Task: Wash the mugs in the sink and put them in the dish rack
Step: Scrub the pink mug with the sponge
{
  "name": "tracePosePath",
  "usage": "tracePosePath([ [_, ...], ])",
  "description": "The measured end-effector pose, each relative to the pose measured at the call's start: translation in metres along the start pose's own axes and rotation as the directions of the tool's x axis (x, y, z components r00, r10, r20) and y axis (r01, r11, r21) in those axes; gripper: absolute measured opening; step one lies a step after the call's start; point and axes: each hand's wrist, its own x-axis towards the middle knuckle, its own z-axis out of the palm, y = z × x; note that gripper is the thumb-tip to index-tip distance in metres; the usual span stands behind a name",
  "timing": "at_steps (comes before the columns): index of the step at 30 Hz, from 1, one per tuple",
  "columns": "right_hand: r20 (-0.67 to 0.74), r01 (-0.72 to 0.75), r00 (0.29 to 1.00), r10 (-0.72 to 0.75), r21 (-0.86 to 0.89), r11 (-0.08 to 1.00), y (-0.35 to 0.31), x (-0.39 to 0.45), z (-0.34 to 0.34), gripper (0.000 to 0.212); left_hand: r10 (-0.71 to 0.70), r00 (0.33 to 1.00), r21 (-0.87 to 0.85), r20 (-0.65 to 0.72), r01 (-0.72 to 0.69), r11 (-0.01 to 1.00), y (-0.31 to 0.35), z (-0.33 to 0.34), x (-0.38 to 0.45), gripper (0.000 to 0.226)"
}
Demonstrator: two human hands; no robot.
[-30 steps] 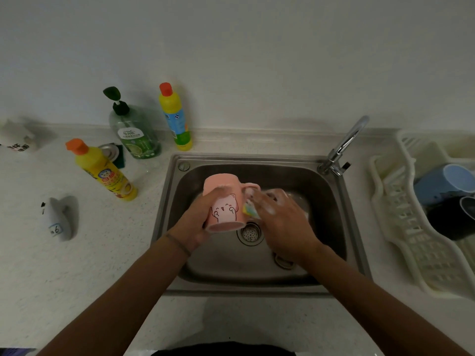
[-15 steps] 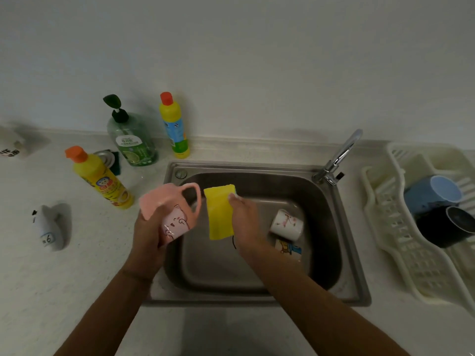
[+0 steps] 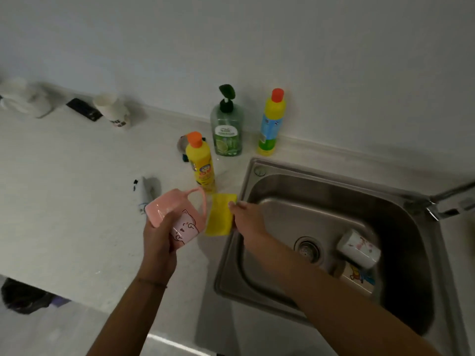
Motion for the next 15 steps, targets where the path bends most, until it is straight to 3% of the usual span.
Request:
tracePosePath([
  [3, 0.035, -0.008, 0.999, 0.009, -0.042, 0.999, 0.028, 0.041, 0.027, 0.032, -0.009, 1.000, 0.004, -0.029, 0.009, 1.000, 0.000, -0.022, 0.005, 0.051],
  [5, 0.044, -0.032, 0.998, 0.035, -0.066, 0.997, 0.034, 0.056, 0.038, 0.026, -0.026, 0.999, 0.017, -0.046, 0.027, 0.999, 0.000, -0.034, 0.007, 0.060],
  [8, 0.035, -0.017, 0.999, 0.022, -0.139, 0.990, 0.026, 0.059, 0.045, 0.036, -0.046, 0.995, 0.029, -0.091, 0.049, 0.998, 0.002, -0.045, 0.008, 0.073],
  [12, 0.041, -0.025, 0.999, 0.033, -0.193, 0.981, 0.021, 0.056, 0.043, 0.019, -0.066, 0.993, 0.055, -0.095, 0.071, 0.996, 0.001, -0.055, 0.011, 0.077],
  [15, 0.054, 0.080, 0.997, -0.063, -0.415, 0.906, 0.018, 0.049, 0.033, 0.035, -0.059, 0.997, 0.087, -0.052, 0.064, 0.994, 0.000, -0.052, 0.012, 0.065],
])
